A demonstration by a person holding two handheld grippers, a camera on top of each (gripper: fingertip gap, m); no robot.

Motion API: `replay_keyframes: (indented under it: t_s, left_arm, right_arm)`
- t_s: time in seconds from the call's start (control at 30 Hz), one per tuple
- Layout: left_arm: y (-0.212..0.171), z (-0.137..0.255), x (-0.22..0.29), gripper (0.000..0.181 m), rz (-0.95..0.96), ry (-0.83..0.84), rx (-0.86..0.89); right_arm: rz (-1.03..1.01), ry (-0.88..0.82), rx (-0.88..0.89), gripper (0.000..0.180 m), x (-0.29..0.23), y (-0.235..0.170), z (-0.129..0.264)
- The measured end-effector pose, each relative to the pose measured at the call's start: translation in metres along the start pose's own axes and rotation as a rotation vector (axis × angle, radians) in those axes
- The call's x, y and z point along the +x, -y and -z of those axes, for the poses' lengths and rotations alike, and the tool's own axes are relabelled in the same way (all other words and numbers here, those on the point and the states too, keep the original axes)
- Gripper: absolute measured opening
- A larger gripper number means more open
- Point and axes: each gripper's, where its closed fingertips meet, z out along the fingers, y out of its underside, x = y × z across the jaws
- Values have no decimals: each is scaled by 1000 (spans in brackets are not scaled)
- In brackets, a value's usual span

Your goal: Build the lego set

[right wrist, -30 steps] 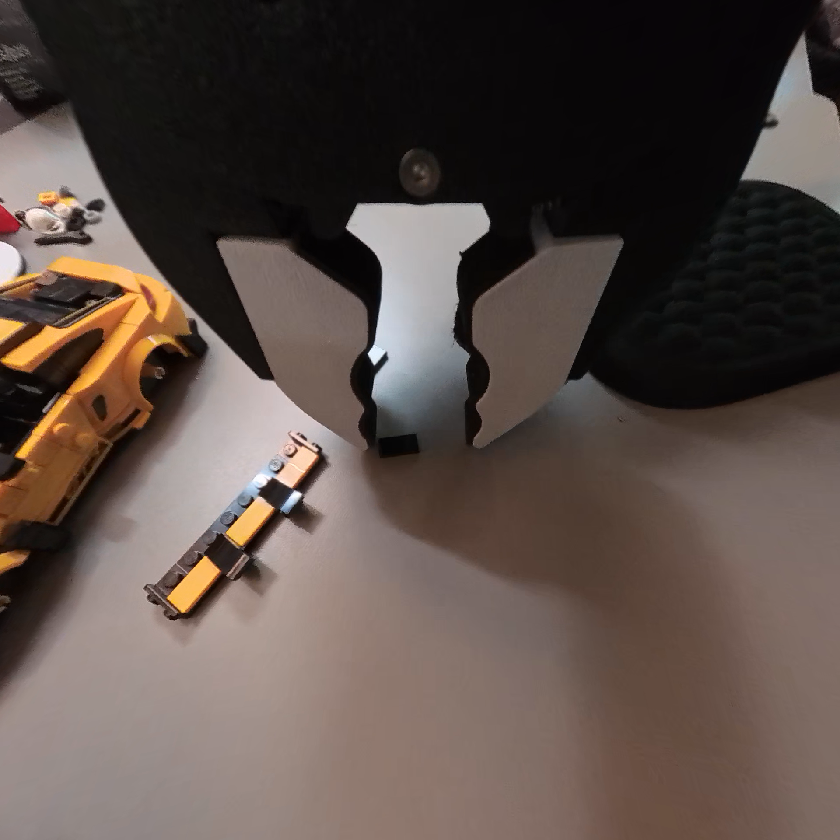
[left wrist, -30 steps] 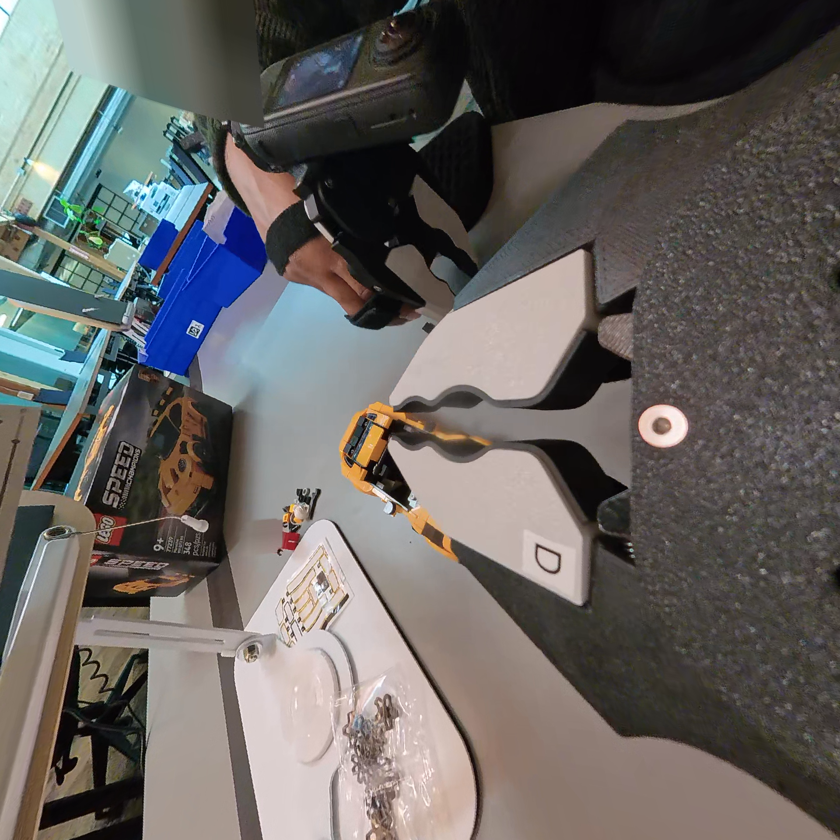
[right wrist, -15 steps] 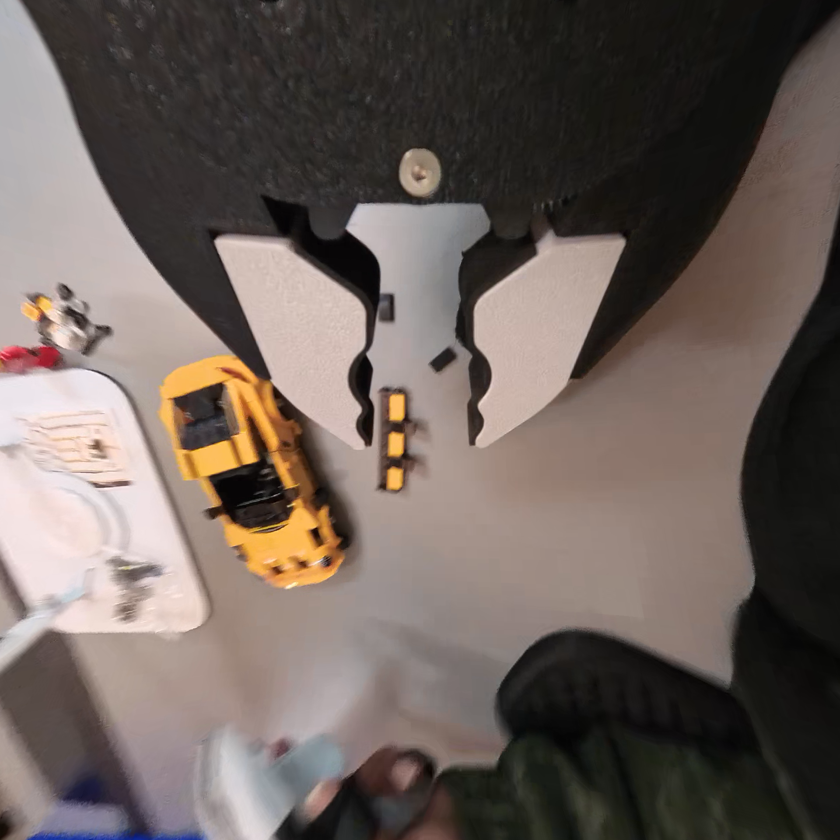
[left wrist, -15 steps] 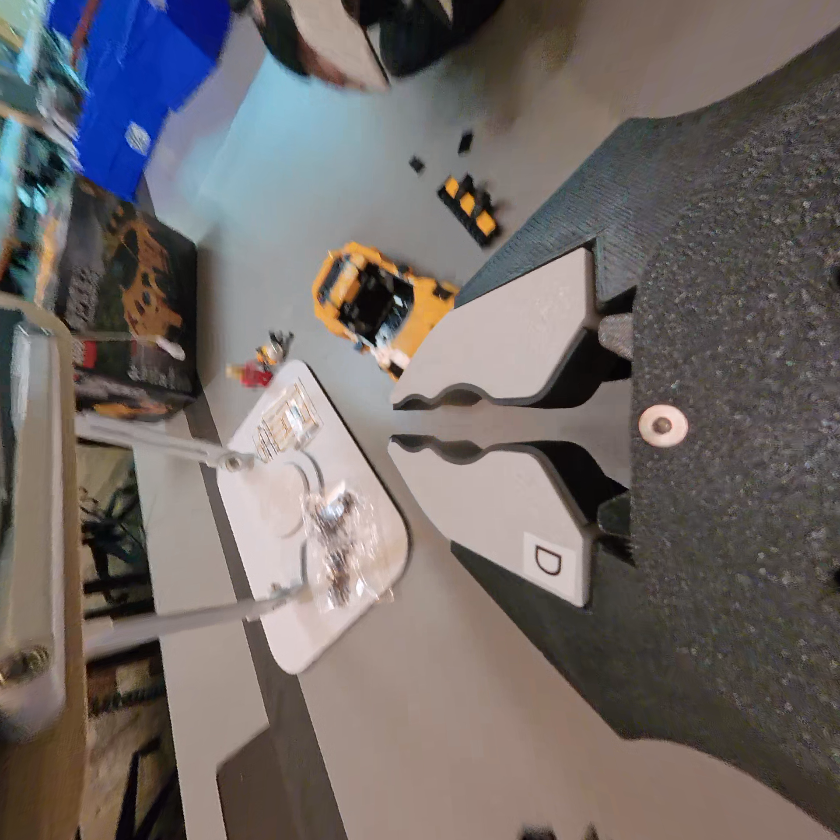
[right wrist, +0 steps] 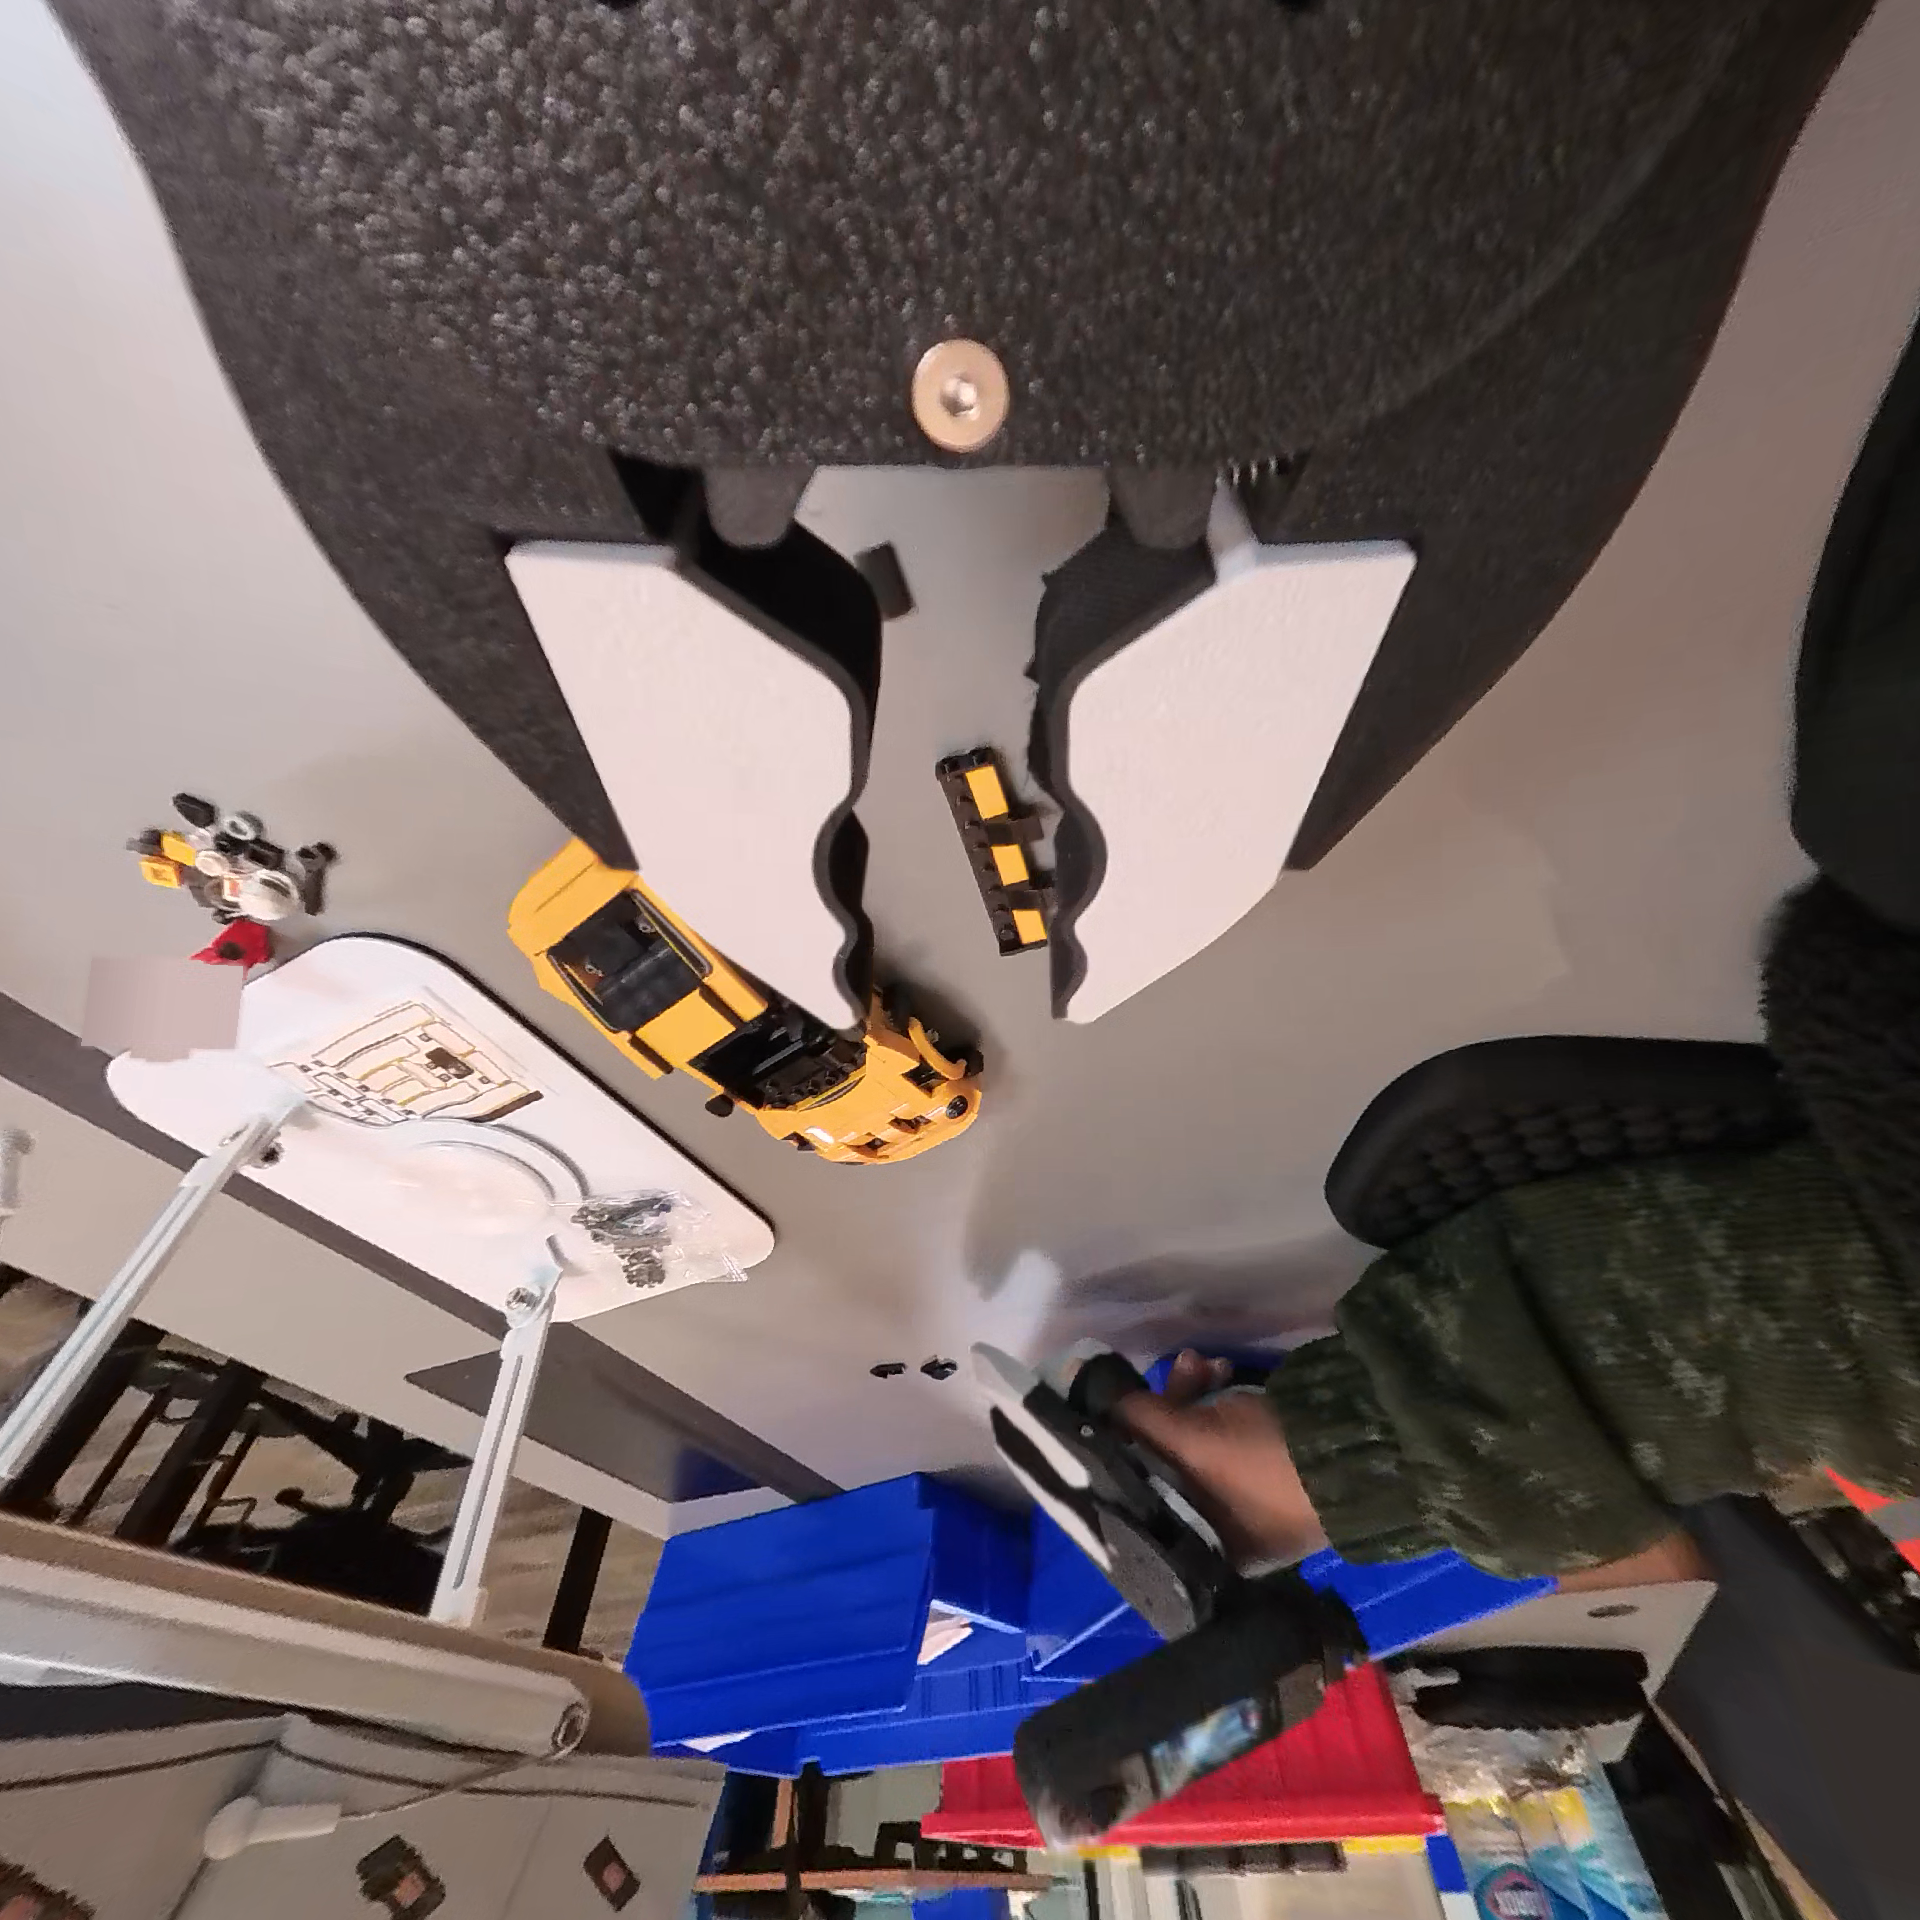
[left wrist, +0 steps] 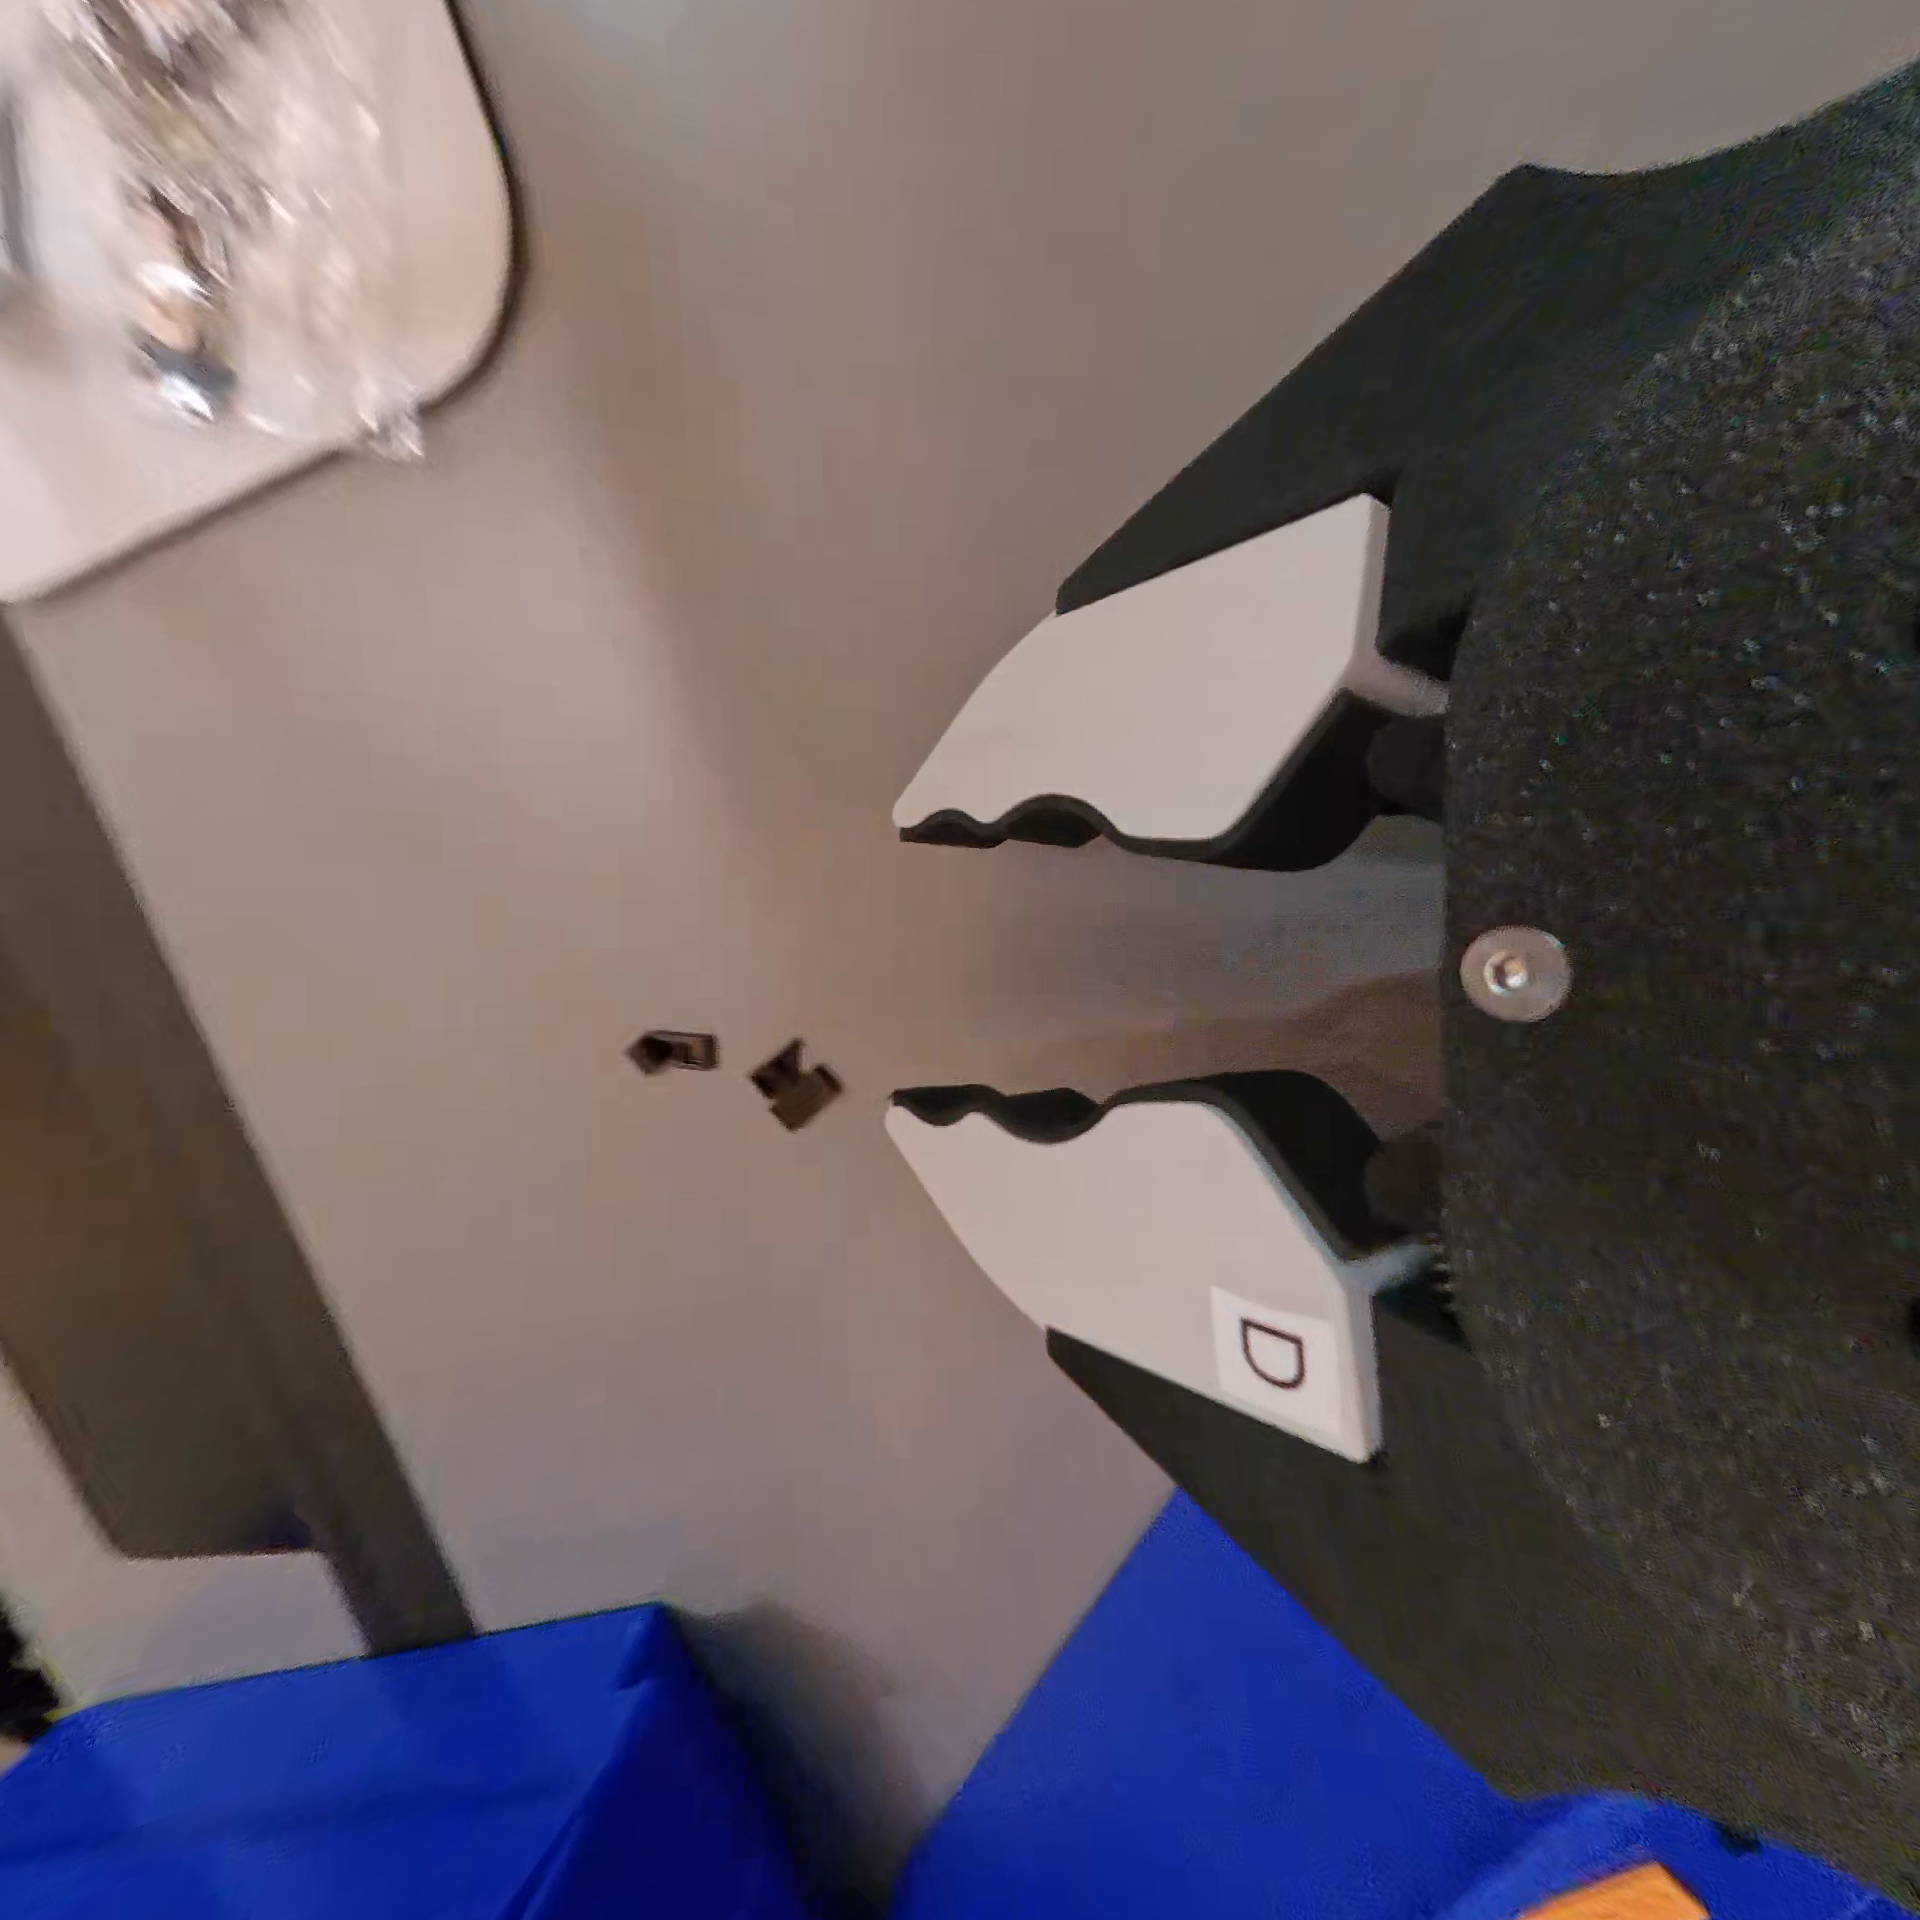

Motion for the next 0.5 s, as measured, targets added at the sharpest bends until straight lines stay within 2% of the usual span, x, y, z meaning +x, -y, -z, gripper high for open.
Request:
replay_keyframes:
  t_s: [0.13,0.3,0.5]
  left_arm:
    - [-8,-6,2,38,69,-27,-43]
    - [-2,-19,-19,24,136,83,-60]
    - [-2,-36,-26,24,268,42,-88]
  right_arm:
    - [-28,-17,9,32,4,0,5]
    - [-88,-5,38,30,7,3,9]
    - [-137,26,55,30,5,4,11]
